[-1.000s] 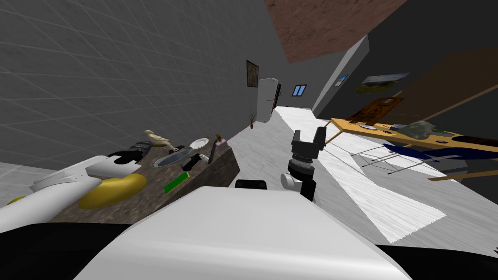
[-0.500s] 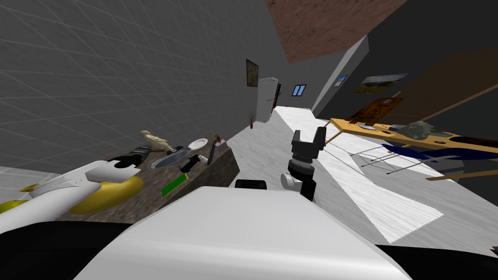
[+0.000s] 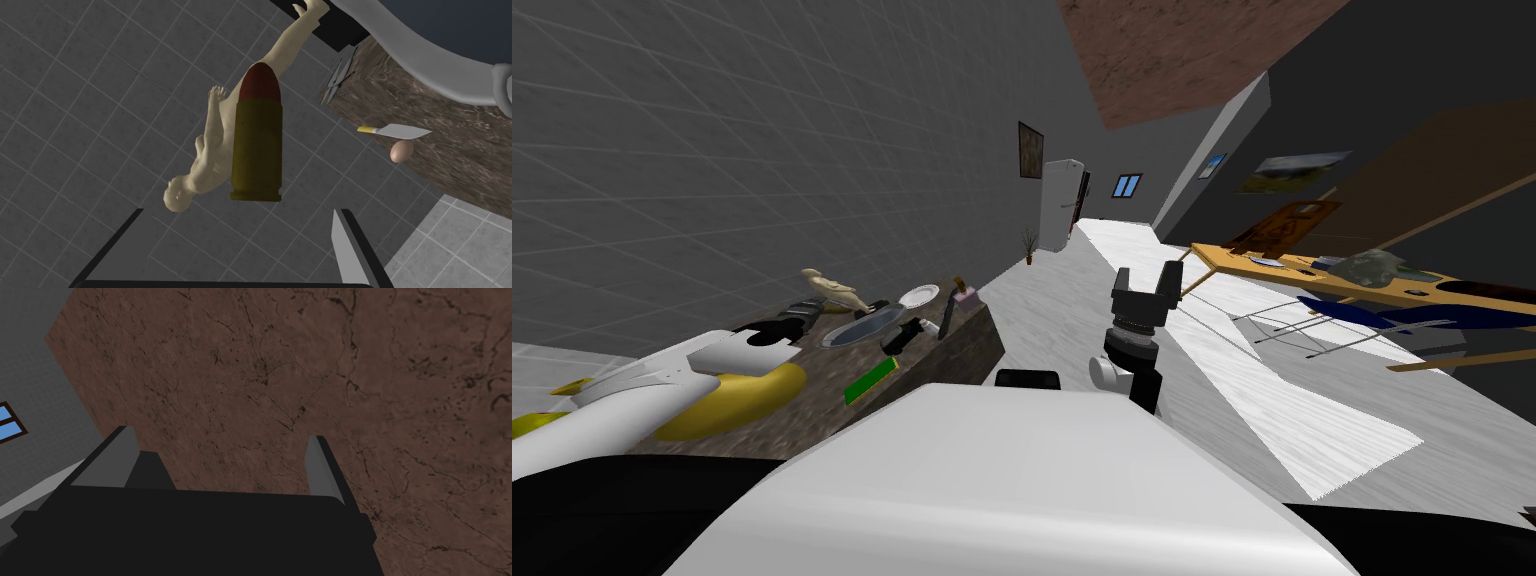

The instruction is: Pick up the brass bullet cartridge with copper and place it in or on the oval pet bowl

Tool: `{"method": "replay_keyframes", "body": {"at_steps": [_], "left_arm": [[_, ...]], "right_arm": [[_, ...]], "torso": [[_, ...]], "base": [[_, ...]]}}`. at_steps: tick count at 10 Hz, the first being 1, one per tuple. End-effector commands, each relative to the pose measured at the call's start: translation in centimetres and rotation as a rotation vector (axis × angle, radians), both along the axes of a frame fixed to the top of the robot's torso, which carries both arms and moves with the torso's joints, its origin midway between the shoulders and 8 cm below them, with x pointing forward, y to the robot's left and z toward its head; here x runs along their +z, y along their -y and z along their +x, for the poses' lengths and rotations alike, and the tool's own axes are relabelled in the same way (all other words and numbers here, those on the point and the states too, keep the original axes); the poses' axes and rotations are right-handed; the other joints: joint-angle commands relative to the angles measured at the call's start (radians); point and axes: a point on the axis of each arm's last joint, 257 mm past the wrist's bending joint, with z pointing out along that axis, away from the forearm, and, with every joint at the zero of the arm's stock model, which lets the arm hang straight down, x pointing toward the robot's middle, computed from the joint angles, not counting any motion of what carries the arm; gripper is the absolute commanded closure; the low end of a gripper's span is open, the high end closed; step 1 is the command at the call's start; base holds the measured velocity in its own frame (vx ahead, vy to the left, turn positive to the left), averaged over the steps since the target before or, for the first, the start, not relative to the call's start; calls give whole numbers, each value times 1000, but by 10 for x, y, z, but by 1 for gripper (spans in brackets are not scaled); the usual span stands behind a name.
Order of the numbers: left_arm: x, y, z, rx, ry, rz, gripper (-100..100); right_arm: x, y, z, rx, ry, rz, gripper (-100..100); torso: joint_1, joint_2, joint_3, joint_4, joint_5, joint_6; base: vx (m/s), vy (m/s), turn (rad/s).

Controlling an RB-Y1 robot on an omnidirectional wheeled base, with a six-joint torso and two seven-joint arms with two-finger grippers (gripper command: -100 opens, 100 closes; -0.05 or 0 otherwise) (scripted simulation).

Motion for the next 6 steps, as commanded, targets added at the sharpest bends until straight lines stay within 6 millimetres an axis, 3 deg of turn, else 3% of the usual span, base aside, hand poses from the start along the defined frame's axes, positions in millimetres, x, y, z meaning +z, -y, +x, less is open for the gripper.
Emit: {"method": "replay_keyframes", "body": {"at_steps": [1,6], "left_arm": [[15,2,6,-7,6,3,-100],[47,11,23,-27,15,6,-100]], "right_arm": [[0,0,0,0,0,0,0],[0,0,0,0,0,0,0]], "torso": [[0,0,0,0,0,0],[0,1,0,0,0,0]], "base": [[-6,4,56],[-10,4,38]]}}
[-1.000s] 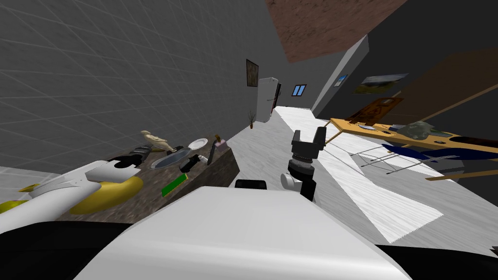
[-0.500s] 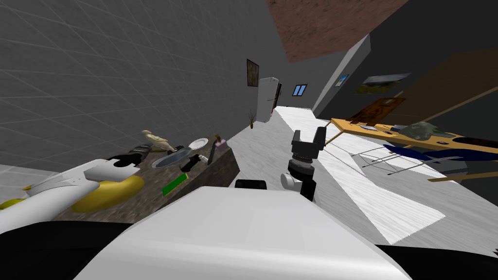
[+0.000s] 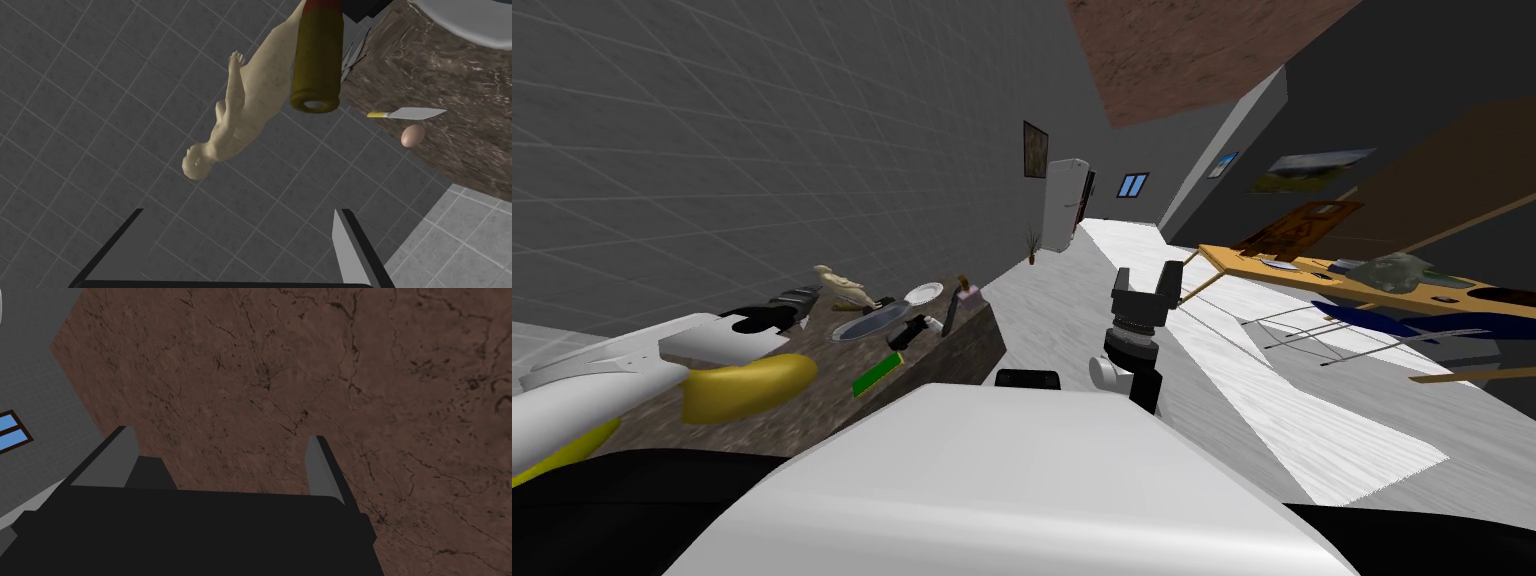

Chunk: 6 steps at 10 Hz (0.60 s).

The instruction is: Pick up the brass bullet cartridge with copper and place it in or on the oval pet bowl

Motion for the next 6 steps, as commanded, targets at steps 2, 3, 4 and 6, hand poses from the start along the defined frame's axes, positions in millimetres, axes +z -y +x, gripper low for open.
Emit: {"method": "replay_keyframes", "body": {"at_steps": [2,3,4,6], "left_arm": [[14,7,10,-11,2,-3,-100],[19,10,14,-16,2,-4,-100],[15,8,10,-14,1,-2,-100],[16,9,10,-13,2,-3,0]], "right_arm": [[0,0,0,0,0,0,0],[0,0,0,0,0,0,0],[0,0,0,0,0,0,0],[0,0,0,0,0,0,0]], "torso": [[0,0,0,0,0,0],[0,0,0,0,0,0],[0,0,0,0,0,0],[0,-1,0,0,0,0]], "base": [[-8,4,41],[-8,4,36],[0,0,0],[0,0,0]]}}
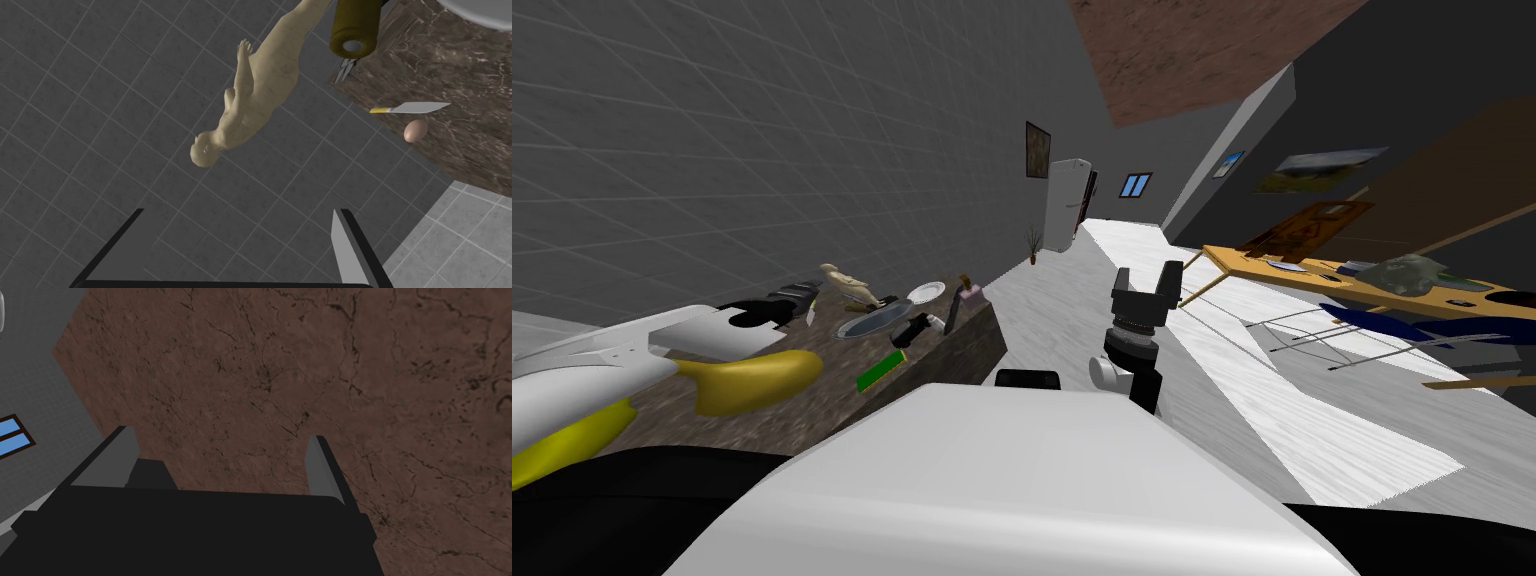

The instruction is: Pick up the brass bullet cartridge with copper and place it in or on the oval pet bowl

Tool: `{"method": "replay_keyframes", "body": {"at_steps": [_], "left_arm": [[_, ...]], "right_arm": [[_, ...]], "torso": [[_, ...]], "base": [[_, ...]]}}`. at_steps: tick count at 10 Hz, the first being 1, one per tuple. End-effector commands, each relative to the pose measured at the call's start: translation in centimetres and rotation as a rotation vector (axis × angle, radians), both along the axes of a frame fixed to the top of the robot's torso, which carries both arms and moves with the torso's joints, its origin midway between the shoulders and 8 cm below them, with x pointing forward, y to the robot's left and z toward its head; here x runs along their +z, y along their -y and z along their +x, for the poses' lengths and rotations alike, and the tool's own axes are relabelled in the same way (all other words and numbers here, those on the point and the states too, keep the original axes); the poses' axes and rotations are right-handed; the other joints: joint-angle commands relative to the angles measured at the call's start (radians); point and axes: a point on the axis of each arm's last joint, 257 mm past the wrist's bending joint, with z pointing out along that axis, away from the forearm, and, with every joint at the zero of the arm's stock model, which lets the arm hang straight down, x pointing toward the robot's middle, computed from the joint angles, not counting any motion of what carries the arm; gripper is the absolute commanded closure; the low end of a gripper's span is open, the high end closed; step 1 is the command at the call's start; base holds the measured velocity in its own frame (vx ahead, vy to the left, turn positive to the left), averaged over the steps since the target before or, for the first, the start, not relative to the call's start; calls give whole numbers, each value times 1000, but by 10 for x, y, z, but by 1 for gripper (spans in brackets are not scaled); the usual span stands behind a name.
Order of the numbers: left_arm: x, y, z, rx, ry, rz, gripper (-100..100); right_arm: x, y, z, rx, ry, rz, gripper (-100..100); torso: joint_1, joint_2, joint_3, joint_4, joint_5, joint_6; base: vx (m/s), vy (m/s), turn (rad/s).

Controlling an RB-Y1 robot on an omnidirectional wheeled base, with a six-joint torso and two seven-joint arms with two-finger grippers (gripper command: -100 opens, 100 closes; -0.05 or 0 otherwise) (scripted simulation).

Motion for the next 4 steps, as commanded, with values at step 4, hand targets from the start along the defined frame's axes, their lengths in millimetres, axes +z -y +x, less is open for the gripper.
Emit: {"method": "replay_keyframes", "body": {"at_steps": [4], "left_arm": [[0,0,0,0,0,0,0]], "right_arm": [[0,0,0,0,0,0,0]], "torso": [[0,0,0,0,0,0]], "base": [[0,0,0]]}}
